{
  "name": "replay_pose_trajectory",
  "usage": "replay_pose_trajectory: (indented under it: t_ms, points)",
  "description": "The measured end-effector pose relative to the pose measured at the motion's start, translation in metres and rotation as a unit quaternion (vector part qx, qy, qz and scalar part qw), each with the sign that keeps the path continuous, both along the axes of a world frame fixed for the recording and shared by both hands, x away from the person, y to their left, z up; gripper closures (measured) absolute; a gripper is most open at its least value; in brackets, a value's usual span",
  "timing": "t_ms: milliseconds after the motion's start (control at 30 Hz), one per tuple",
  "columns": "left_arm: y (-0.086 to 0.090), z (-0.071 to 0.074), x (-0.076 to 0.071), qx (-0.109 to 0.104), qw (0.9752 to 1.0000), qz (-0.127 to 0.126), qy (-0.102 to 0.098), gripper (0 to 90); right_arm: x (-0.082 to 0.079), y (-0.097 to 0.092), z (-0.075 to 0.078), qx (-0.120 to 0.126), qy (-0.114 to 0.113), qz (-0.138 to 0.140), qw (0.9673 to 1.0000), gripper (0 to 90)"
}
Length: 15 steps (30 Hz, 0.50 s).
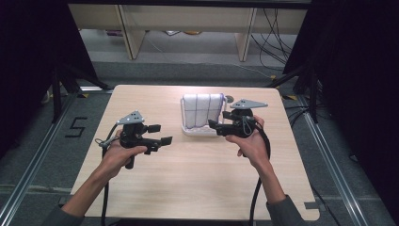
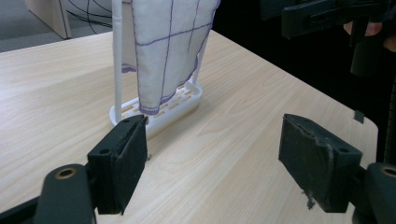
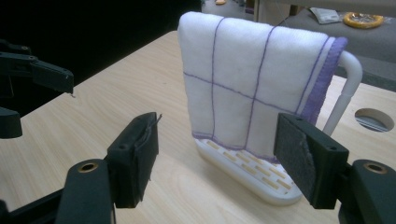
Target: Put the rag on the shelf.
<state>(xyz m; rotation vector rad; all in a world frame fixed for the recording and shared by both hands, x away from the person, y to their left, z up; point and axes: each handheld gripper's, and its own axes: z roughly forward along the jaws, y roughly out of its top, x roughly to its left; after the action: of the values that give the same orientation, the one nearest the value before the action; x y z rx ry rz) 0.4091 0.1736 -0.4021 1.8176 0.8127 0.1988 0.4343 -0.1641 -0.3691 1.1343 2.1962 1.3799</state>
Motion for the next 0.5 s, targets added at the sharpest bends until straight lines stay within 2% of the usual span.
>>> replay_pose_trajectory:
  t_ms: [33,133,167,233,267,300,333,400,467,500]
  points:
    - [0.001,-0.001,-0.002,0.003,1.0,0.0,0.001,23.2,0.001,0.0,-0.002,0.003,-0.004,0.008,1.0,31.9]
    - [0.002,-0.007,-0.006,0.004,1.0,-0.003,0.001,22.9,-0.002,0.002,-0.008,-0.002,0.008,0.009,0.9999,31.4]
    - [0.003,-0.008,-0.008,0.011,0.9999,-0.004,0.001,22.9,-0.004,0.002,-0.008,-0.007,0.014,0.007,0.9999,31.4]
    - [0.004,-0.012,-0.011,0.012,0.9999,-0.002,0.001,22.5,-0.003,0.002,-0.013,-0.011,0.004,0.017,0.9998,30.8]
    - [0.004,-0.013,-0.013,0.016,0.9999,0.0,0.002,22.4,-0.006,0.003,-0.013,-0.013,0.012,0.011,0.9998,30.8]
    - [0.004,-0.016,-0.014,0.015,0.9999,0.0,0.003,22.2,-0.006,0.001,-0.014,-0.021,0.008,0.011,0.9997,30.6]
    - [0.005,-0.018,-0.017,0.019,0.9998,-0.001,0.005,22.0,-0.007,0.002,-0.014,-0.014,0.014,0.011,0.9997,30.2]
    - [0.006,-0.022,-0.019,0.021,0.9998,-0.003,0.003,21.6,-0.011,0.001,-0.015,-0.018,0.016,0.007,0.9997,29.9]
    - [0.006,-0.027,-0.024,0.024,0.9997,-0.001,0.006,21.5,-0.013,0.0,-0.017,-0.027,0.01,0.012,0.9995,29.7]
    - [0.007,-0.03,-0.025,0.026,0.9996,-0.006,0.008,21.4,-0.014,0.001,-0.018,-0.023,0.015,0.015,0.9995,29.6]
